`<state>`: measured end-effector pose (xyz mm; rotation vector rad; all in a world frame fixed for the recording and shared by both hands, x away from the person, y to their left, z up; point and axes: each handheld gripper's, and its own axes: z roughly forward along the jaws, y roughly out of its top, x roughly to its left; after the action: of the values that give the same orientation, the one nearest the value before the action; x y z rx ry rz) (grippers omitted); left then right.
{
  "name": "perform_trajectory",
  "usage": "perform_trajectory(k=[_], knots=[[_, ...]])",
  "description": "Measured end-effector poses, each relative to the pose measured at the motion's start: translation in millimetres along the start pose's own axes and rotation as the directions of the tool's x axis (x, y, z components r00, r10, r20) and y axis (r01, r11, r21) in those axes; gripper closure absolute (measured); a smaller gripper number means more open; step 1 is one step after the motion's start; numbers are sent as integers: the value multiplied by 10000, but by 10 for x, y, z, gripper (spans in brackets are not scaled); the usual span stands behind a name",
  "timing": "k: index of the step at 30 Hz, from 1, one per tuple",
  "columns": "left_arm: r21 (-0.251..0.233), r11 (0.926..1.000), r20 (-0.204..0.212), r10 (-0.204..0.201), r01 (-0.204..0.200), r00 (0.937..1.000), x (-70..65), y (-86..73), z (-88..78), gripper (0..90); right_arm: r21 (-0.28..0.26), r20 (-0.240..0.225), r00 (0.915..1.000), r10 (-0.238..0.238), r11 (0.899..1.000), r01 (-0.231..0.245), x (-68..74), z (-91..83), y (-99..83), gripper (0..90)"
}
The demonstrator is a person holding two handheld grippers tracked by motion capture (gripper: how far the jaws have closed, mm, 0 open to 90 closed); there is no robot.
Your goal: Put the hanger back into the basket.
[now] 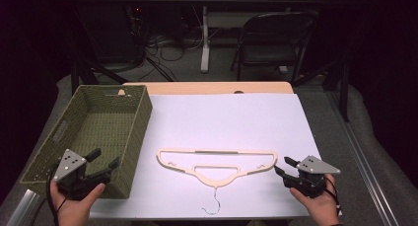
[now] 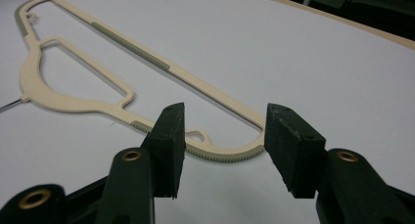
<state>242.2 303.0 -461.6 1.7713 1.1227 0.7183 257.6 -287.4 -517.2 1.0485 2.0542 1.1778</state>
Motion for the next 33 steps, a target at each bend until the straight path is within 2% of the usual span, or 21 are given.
perform_trajectory(k=[2,5,6,9,10,14,17,22,23,25,27,28,30,31,33], knots=[[-10,10000,36,9,-9,10000,-8,7,-4,305,310,-102,9996,-252,9992,256,15,-8,70,499],[17,10000,132,5,-5,9999,-12,4,8,305,531,-411,9989,-230,9983,251,31,3,185,500],[45,10000,166,24,-25,9999,-14,2,12,305,799,-639,9976,-276,9963,326,45,26,263,501],[41,10000,237,22,-23,9997,-27,1,21,305,1134,-826,9951,-550,9915,642,84,63,375,501],[41,10000,256,36,-37,9997,-31,4,21,305,1134,-826,9951,-550,9915,642,84,63,375,501],[30,10000,275,71,-72,9996,-43,12,17,305,1391,-952,9894,-1100,9827,1226,148,111,551,499],[15,10000,283,68,-68,9996,-52,17,13,305,1416,-993,9887,-1127,9819,1261,164,131,613,498],[7,10000,283,70,-71,9996,-54,19,12,305,1535,-1336,9841,-1173,9785,1374,214,213,718,519],[23,10000,286,72,-72,9996,-53,18,13,305,1516,-1491,9806,-1270,9771,1496,268,283,772,524],[26,10000,286,67,-68,9996,-52,17,14,305,1492,-1571,9787,-1318,9765,1554,290,309,793,524],[27,10000,288,69,-69,9996,-47,15,16,305,1512,-1819,9714,-1529,9717,1813,396,426,882,527],[27,10000,288,69,-69,9996,-47,15,16,305,1512,-1819,9714,-1529,9717,1813,396,426,882,527],[35,10000,283,75,-76,9996,-44,13,16,305,1379,-2084,9627,-1727,9693,2038,518,562,964,529],[35,10000,283,75,-76,9996,-44,13,16,305,1544,-2241,9580,-1789,9641,2162,556,597,998,529],[24,10000,285,57,-57,9996,-42,12,14,305,1527,-2449,9507,-1902,9608,2316,626,682,1046,533]])
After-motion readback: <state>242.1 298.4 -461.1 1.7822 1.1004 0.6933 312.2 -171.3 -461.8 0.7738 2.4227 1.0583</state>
